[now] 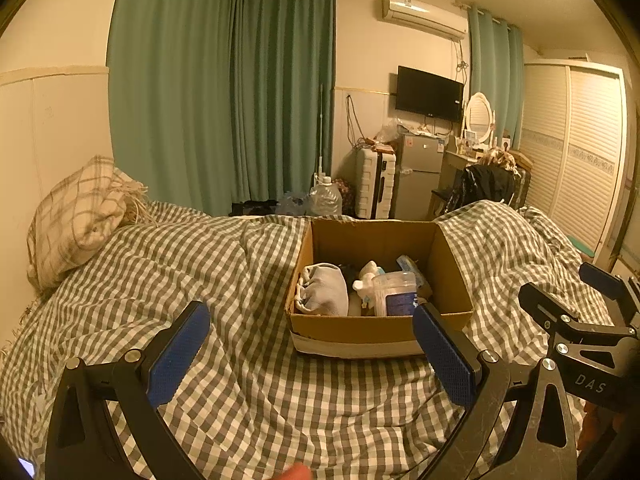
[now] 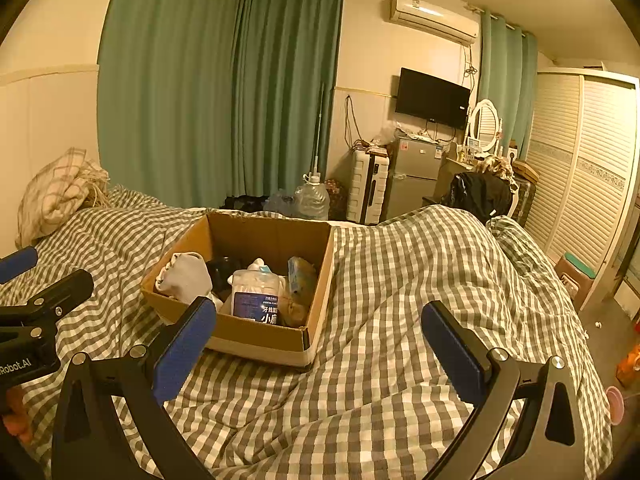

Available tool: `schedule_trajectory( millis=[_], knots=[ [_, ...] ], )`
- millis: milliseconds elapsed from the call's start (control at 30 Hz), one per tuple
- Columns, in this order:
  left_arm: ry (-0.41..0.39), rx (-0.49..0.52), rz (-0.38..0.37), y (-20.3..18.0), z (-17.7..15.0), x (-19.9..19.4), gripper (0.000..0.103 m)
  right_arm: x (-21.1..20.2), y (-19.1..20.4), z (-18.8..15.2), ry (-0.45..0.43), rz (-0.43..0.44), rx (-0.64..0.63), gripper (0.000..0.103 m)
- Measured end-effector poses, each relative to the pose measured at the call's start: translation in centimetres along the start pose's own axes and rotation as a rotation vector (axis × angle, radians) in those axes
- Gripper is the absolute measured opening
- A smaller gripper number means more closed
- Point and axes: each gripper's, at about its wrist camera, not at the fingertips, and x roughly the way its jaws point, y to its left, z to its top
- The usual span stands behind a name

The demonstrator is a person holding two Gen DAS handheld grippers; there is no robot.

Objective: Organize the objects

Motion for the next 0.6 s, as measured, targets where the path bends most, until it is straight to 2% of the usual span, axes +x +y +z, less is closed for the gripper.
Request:
schedule_trajectory(
  millis=[600],
  knots=[
    [-0.007, -0.004, -0.003, -0.09, 0.09, -0.19, 0.103, 0.10, 0.05, 0.00, 0.003, 0.000, -0.002, 0.103]
  ],
)
